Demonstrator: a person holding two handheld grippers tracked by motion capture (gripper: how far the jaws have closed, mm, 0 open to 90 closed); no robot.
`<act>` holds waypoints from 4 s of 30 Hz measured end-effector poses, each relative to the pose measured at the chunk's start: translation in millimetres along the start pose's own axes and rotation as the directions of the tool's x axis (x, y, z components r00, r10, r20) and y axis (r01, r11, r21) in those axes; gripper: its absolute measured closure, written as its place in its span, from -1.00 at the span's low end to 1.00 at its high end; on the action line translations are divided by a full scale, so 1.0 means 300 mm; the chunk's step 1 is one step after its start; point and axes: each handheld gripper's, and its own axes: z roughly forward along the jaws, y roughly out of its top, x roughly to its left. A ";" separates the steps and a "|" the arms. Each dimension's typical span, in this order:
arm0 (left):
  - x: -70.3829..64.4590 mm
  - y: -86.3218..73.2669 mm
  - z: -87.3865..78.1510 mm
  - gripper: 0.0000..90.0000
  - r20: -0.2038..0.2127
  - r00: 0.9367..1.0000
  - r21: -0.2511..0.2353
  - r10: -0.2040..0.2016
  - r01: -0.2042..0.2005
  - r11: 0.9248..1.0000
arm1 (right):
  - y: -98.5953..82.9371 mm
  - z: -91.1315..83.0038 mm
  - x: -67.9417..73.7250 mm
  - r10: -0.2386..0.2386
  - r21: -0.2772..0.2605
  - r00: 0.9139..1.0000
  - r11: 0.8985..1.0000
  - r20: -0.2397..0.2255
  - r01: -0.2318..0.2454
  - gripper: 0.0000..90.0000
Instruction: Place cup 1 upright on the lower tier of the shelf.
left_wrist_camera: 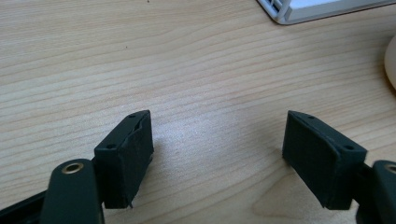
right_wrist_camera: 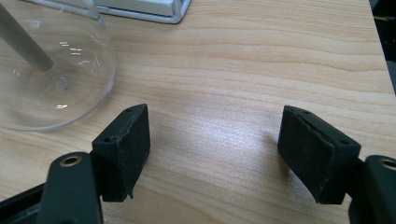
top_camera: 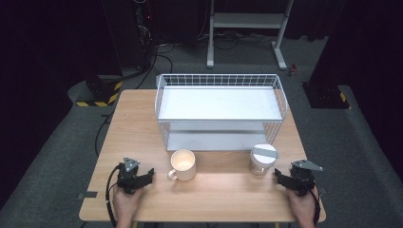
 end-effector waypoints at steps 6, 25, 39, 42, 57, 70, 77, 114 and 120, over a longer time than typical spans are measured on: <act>-0.003 0.000 0.000 -0.47 -0.009 1.000 0.003 -0.001 0.001 1.000 | 0.001 0.000 -0.001 -0.002 0.000 1.000 1.000 0.000 0.002 -0.44; -0.002 0.000 0.000 -0.48 -0.004 1.000 0.003 -0.004 0.004 1.000 | 0.000 0.002 -0.005 -0.024 0.009 0.999 1.000 -0.030 0.024 -0.60; -0.001 0.002 0.004 -0.58 0.001 1.000 0.009 0.004 -0.004 1.000 | -0.017 -0.038 -0.005 -0.012 -0.024 0.999 1.000 -0.036 0.011 -0.67; -0.001 0.002 0.005 -0.60 0.004 1.000 0.010 0.004 -0.004 1.000 | -0.024 -0.052 0.000 -0.006 -0.028 0.999 1.000 -0.042 0.005 -0.64; -0.003 0.003 0.005 -0.63 0.006 1.000 0.014 0.006 -0.006 1.000 | -0.042 -0.094 0.016 -0.043 -0.060 0.998 0.997 -0.043 0.041 -0.60; -0.002 0.003 0.006 -0.64 0.004 1.000 0.016 0.006 -0.006 1.000 | -0.058 -0.125 0.068 -0.081 -0.078 0.994 0.994 -0.075 0.075 -0.60; -0.002 0.003 0.006 -0.64 0.002 1.000 0.016 0.006 -0.006 1.000 | -0.056 -0.138 0.106 -0.106 -0.097 0.990 0.991 -0.094 0.097 -0.63; -0.002 0.003 0.007 -0.66 -0.001 1.000 0.015 0.002 -0.002 1.000 | 0.070 -0.022 0.221 -0.142 -0.127 0.980 0.984 -0.139 0.125 -0.75; -0.001 0.003 0.007 -0.66 -0.001 1.000 0.015 0.001 -0.001 1.000 | 0.096 -0.004 0.231 -0.134 -0.145 0.983 0.983 -0.122 0.116 -0.73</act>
